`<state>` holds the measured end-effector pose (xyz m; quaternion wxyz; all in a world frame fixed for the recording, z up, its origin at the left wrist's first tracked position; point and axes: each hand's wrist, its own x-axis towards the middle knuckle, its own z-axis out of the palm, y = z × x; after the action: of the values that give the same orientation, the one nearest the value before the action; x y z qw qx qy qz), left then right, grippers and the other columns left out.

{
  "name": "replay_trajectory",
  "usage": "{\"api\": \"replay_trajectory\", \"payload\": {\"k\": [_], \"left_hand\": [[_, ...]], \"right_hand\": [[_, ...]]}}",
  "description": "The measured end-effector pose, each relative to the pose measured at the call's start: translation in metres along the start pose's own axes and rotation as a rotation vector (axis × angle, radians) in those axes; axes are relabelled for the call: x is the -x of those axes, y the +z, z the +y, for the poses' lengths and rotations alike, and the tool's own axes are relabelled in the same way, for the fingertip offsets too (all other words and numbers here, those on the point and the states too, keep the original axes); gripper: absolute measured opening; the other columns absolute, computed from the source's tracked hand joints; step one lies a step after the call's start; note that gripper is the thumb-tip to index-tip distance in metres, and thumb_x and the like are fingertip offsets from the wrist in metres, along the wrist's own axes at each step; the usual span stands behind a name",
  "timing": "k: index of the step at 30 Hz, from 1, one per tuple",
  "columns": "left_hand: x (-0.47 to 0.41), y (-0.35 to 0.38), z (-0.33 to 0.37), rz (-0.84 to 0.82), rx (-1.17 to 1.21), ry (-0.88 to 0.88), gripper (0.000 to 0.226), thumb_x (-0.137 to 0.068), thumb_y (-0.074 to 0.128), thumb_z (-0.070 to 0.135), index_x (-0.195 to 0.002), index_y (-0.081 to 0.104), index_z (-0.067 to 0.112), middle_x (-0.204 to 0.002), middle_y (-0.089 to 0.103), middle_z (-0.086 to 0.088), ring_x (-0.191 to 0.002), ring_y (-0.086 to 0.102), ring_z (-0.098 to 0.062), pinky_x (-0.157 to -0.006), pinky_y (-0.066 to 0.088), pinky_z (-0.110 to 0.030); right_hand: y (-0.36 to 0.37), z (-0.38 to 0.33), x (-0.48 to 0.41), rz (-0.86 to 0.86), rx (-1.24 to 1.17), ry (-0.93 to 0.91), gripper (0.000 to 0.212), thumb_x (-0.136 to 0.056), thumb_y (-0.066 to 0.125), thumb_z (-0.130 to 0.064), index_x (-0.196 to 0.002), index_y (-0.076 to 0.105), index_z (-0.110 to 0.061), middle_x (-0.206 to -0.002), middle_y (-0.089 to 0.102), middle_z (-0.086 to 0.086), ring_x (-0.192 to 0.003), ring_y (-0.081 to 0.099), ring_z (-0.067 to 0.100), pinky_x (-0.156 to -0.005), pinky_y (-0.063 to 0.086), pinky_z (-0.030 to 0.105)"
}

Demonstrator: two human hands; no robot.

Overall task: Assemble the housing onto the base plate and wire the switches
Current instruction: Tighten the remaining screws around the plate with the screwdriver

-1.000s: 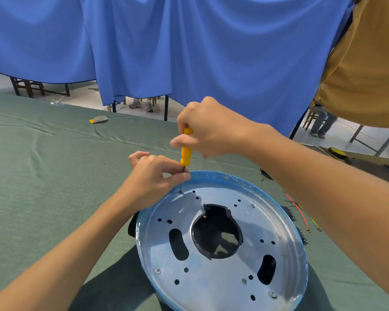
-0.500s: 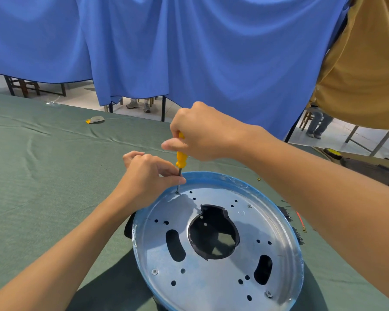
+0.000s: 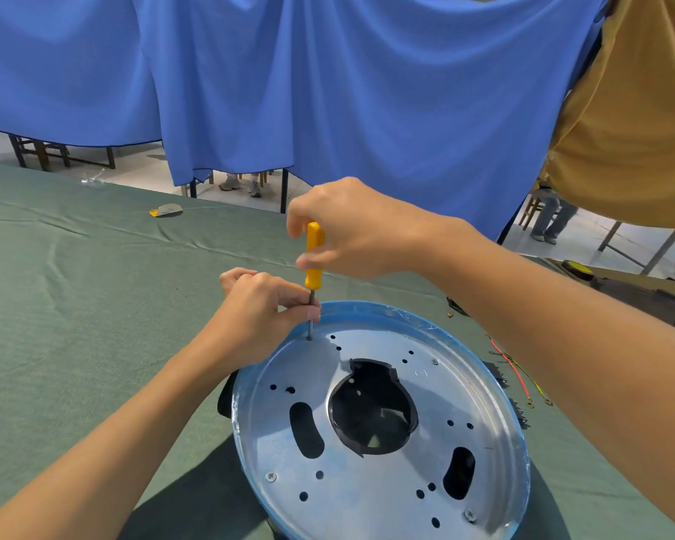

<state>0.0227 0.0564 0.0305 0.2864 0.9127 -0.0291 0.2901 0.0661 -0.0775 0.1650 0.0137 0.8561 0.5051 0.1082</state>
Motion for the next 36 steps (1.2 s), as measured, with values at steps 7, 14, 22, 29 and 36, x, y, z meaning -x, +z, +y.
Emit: {"api": "replay_trajectory", "payload": {"k": [7, 14, 22, 29, 36], "left_hand": [[0.001, 0.0, 0.001, 0.052, 0.049, -0.021, 0.008, -0.077, 0.078, 0.04, -0.072, 0.075, 0.034, -0.074, 0.073, 0.019, -0.088, 0.058, 0.001, -0.091, 0.021, -0.032], [0.001, -0.001, 0.001, -0.074, 0.033, 0.026, 0.013, -0.093, 0.066, 0.028, -0.087, 0.076, 0.033, -0.079, 0.069, 0.031, -0.087, 0.063, 0.003, -0.093, 0.02, -0.03], [-0.001, 0.001, 0.0, 0.053, 0.041, 0.005, 0.007, -0.083, 0.075, 0.029, -0.077, 0.078, 0.027, -0.075, 0.071, 0.026, -0.082, 0.062, 0.001, -0.096, 0.022, -0.037], [0.0, 0.001, 0.001, 0.075, 0.09, 0.013, 0.006, -0.078, 0.078, 0.035, -0.077, 0.079, 0.028, -0.076, 0.074, 0.018, -0.085, 0.064, 0.002, -0.098, 0.024, -0.038], [0.0, 0.001, -0.001, 0.059, 0.046, 0.042, 0.014, -0.089, 0.069, 0.031, -0.081, 0.08, 0.026, -0.074, 0.076, 0.0, -0.084, 0.069, -0.021, -0.1, 0.021, -0.037]], "right_hand": [[0.005, 0.0, -0.003, 0.049, -0.029, 0.099, 0.04, -0.092, 0.058, -0.047, -0.066, 0.047, -0.019, -0.069, 0.044, 0.002, -0.066, 0.048, 0.023, -0.05, 0.03, 0.03], [0.0, 0.002, 0.0, 0.06, -0.049, 0.006, 0.012, -0.088, 0.068, -0.03, -0.083, 0.062, -0.021, -0.081, 0.051, -0.004, -0.078, 0.048, 0.017, -0.056, 0.036, 0.025], [0.008, 0.002, 0.0, 0.014, -0.033, 0.032, 0.025, -0.091, 0.061, -0.045, -0.09, 0.056, -0.02, -0.08, 0.045, -0.006, -0.087, 0.047, 0.021, -0.067, 0.035, 0.029], [0.006, 0.002, -0.003, 0.096, -0.039, 0.045, 0.029, -0.092, 0.061, -0.039, -0.08, 0.061, -0.013, -0.083, 0.056, 0.004, -0.079, 0.049, 0.021, -0.051, 0.03, 0.026], [0.002, 0.003, 0.0, 0.029, -0.016, -0.028, 0.014, -0.089, 0.066, -0.027, -0.1, 0.062, -0.02, -0.092, 0.05, -0.007, -0.088, 0.043, 0.014, -0.069, 0.036, 0.026]]}}
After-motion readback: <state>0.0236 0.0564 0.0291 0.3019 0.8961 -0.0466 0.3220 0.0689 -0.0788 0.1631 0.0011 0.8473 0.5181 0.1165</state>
